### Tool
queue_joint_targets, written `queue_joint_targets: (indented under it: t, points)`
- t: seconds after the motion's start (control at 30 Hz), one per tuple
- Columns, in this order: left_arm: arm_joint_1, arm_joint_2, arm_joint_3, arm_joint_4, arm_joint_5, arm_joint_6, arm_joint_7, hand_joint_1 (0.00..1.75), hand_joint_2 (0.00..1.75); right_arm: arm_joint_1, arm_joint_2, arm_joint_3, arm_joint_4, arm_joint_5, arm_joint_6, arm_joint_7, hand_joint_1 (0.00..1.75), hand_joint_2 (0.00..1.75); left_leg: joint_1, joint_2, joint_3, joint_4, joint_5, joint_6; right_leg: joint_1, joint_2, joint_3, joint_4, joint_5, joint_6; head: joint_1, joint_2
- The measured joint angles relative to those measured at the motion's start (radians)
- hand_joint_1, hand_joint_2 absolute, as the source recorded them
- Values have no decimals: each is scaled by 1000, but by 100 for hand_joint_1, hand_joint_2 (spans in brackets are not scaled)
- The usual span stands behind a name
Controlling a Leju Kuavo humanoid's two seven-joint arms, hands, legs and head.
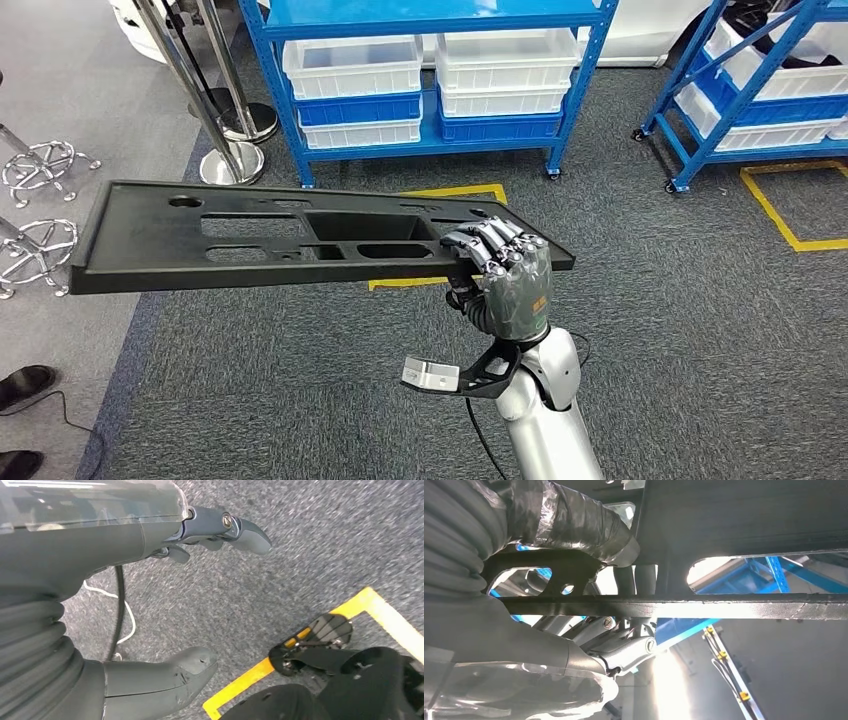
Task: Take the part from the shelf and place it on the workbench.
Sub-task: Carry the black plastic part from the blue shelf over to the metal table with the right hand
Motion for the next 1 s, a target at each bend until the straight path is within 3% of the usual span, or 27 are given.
queue_joint_targets:
  t: [0.03,0.1,0.17,0.2,0.3,0.37,0.43,0.47,0.5,0.53,0.6,0.67,0.7,0.77,0.83,0.87,0.93,0.97,1.0]
  points:
    - [0,0,0,0,0,0,0,0,175,2,0,0,0,0,0,0,175,175,0,0,-16,8,6,-2,-2,0,24,-15,21,2,0,0]
    - [1,0,-1,0,0,0,0,0,175,3,0,-1,0,0,0,0,175,175,1,-1,-46,29,13,-8,-5,-2,115,-128,53,2,0,0]
    - [2,0,-2,0,0,0,0,0,175,4,0,-1,-1,0,0,0,175,175,0,-2,-66,51,17,-17,-1,-1,179,-224,47,-5,0,0]
    - [3,0,-3,0,0,0,0,0,175,4,0,-1,-1,0,0,0,175,175,0,-2,-72,57,21,-23,2,0,187,-242,38,-11,0,0]
    - [4,0,-5,0,0,0,-1,0,175,5,1,-2,-1,0,0,0,175,175,5,-4,-81,67,19,-44,3,-1,175,-249,56,-34,0,0]
    - [5,-1,-7,0,0,-1,-2,0,175,5,1,-2,-2,0,0,0,175,175,10,-7,-103,125,-45,-56,0,-3,158,-256,77,-48,0,0]
    - [6,-2,-10,0,-1,-1,-4,0,175,6,1,-5,-3,0,0,0,175,175,14,-8,-137,240,-133,-65,1,-3,135,-256,97,-53,-1,0]
    - [6,-2,-12,0,-1,-1,-5,0,175,8,1,-6,-4,1,0,0,175,175,15,-8,-146,291,-156,-68,2,-3,122,-256,106,-52,-1,0]
    - [6,-2,-15,0,-1,-1,-7,0,175,11,1,-8,-4,2,0,0,175,175,16,-8,-143,318,-159,-69,3,-3,109,-255,116,-52,-1,0]
    - [7,-2,-18,0,-1,-1,-8,0,175,14,0,-10,-5,2,0,0,175,175,17,-8,-122,309,-143,-69,3,-3,96,-254,125,-50,-1,0]
    - [6,-2,-22,0,0,-2,-13,0,175,18,0,-13,-8,-1,0,0,175,175,17,-8,-31,194,-97,-64,3,-3,76,-252,142,-46,-1,0]
    - [4,-1,-24,0,1,-2,-17,0,175,20,-1,-15,-11,-5,0,0,175,175,11,-11,56,64,-88,-54,3,-2,66,-252,157,-37,-1,0]
    - [4,0,-24,0,2,-2,-19,0,175,20,-1,-15,-12,-8,0,0,175,175,7,-12,75,30,-92,-48,2,-2,65,-254,164,-30,-1,0]
    - [4,0,-24,0,2,-2,-22,0,175,21,-2,-15,-14,-11,0,0,175,175,1,-12,73,15,-82,-34,0,-2,65,-261,180,-16,-1,0]
    - [4,0,-25,0,2,-2,-26,0,175,21,-4,-15,-14,-11,0,0,175,175,3,-8,67,1,-62,-17,-1,-1,55,-246,163,-7,-1,0]
    - [3,-1,-28,0,2,-1,-31,0,175,22,-5,-15,-14,-11,0,0,175,175,4,-6,61,-6,-50,-8,-1,0,42,-215,131,-4,-1,0]
    - [3,-3,-39,0,2,1,-47,0,175,26,-9,-15,-15,-11,0,0,175,175,4,-4,41,-8,-32,3,-2,1,4,-101,42,-1,-1,0]
    - [3,-4,-46,0,2,3,-54,0,175,30,-12,-16,-15,-11,0,0,175,175,3,-2,30,-7,-24,5,-2,1,-12,-42,14,2,-1,0]
    - [3,-5,-52,0,2,5,-60,0,175,34,-16,-16,-15,-11,0,0,175,175,3,0,19,-5,-17,4,-3,0,-17,-3,6,3,-1,0]
